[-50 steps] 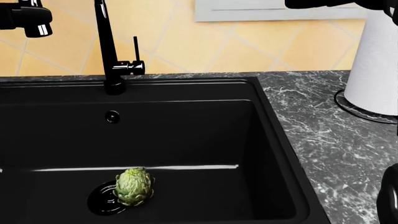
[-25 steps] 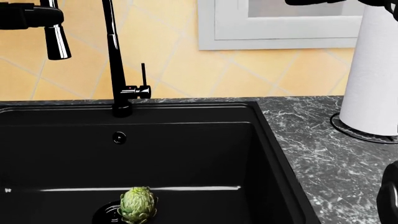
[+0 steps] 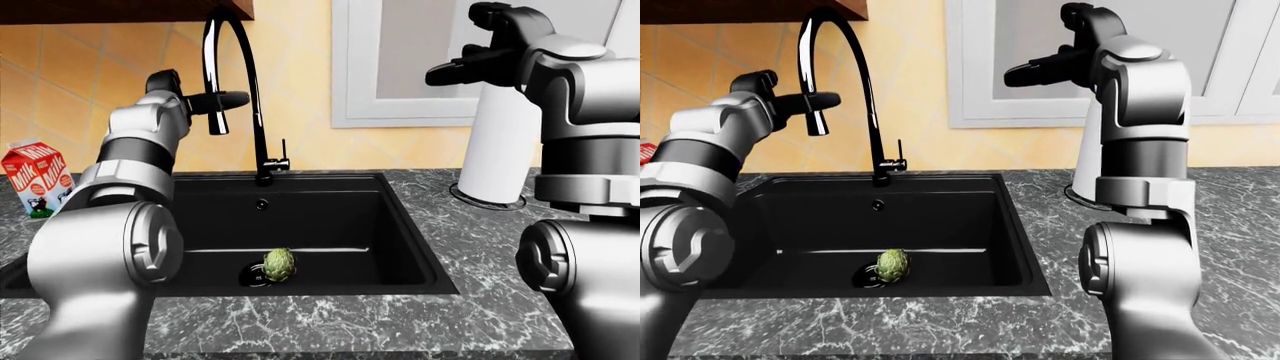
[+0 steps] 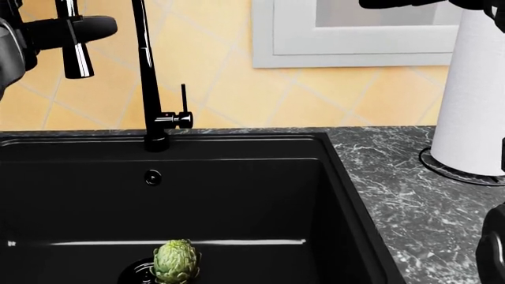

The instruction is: Turn the sink spout to the right.

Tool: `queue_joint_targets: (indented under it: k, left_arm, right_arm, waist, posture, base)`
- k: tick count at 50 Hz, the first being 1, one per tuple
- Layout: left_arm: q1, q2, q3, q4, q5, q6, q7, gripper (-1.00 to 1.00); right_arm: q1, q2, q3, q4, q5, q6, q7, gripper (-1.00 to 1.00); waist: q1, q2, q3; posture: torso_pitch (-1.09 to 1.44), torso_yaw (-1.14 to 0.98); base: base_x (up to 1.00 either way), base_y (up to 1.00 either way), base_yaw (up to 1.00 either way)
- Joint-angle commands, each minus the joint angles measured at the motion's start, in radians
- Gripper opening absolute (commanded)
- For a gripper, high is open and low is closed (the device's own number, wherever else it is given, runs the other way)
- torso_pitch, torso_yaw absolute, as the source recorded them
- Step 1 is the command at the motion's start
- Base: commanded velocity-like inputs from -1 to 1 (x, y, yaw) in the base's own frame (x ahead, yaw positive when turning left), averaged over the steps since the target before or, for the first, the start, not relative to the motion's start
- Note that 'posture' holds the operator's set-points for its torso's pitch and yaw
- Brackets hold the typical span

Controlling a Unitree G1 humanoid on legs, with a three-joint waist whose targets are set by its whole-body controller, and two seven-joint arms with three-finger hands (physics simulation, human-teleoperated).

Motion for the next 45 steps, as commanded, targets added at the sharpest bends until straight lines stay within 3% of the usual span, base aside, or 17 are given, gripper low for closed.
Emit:
queue_joint_targets:
  k: [1,13,45]
  left_arm:
    - [-0.029,-0.007,0.002,-0.032,-0.006,-0.023,0.001,1.00]
    - [-0.042,-0.082,-0.012,-0.036,0.004,-0.013,0.016,1.00]
    - [-0.046,-0.189,-0.061,-0.069,0.001,0.002,0.021,1.00]
  right_arm:
    - [-0.034,-0.007,-0.004,-0.028,0.002,-0.029,-0.003,1.00]
    - [-0.040,-0.010,-0.003,-0.025,0.001,-0.026,0.000,1.00]
    - [-0.041,-0.017,-0.005,-0.052,0.002,-0.005,0.006,1.00]
  waist:
    - [-0.001,0.000,-0.004]
    - [-0.003,-0.007,-0.006]
    - [-0.005,-0.016,-0.010]
  posture:
    - [-0.68,0.00]
    - [-0.68,0.00]
    - [-0.68,0.00]
  base:
    - [0.00,0.00,0.00]
    - [0.00,0.00,0.00]
    - [0.00,0.00,0.00]
